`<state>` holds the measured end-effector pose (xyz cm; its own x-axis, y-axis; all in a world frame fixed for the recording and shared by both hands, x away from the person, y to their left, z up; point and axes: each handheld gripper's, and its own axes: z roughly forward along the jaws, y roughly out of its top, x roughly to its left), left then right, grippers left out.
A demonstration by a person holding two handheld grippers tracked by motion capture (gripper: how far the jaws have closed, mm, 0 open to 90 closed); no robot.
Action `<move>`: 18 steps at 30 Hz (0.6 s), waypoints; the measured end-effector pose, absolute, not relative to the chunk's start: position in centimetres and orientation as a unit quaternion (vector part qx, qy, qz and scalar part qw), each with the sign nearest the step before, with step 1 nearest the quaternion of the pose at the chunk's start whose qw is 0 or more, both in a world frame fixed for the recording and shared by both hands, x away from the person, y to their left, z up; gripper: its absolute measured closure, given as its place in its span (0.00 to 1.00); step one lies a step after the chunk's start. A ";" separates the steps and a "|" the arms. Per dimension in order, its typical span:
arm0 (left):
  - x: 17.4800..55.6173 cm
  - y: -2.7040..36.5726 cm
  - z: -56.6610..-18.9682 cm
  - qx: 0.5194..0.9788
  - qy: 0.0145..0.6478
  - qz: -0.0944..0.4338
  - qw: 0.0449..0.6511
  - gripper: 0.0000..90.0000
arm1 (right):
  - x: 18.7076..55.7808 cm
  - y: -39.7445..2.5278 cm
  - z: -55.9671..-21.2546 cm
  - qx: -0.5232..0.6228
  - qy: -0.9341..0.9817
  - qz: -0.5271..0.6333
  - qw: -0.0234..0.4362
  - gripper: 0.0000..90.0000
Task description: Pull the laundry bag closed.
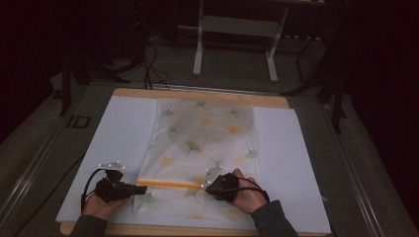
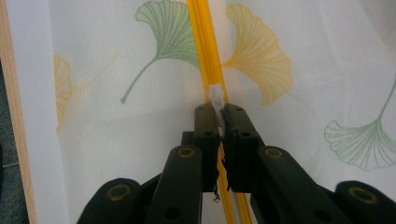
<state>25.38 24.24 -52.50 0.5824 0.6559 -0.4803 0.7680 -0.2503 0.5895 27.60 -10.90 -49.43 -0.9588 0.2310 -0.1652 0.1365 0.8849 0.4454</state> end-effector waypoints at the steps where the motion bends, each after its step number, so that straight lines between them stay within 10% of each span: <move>1: 25.4 24.3 -52.5 0.788 0.452 -0.068 0.413 0.96 | 27.6 -11.0 -49.5 0.095 0.965 0.220 0.108 0.94; 18: 25.4 24.3 -52.5 0.787 0.453 -0.067 0.413 0.96 | 27.5 -12.3 -49.6 0.104 0.964 0.220 0.111 0.94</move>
<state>25.36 24.31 -52.47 0.5799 0.6586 -0.4795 0.7688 -0.2477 0.5896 27.48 -12.33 -49.61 -0.9537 0.2494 -0.1684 0.1517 0.8818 0.4466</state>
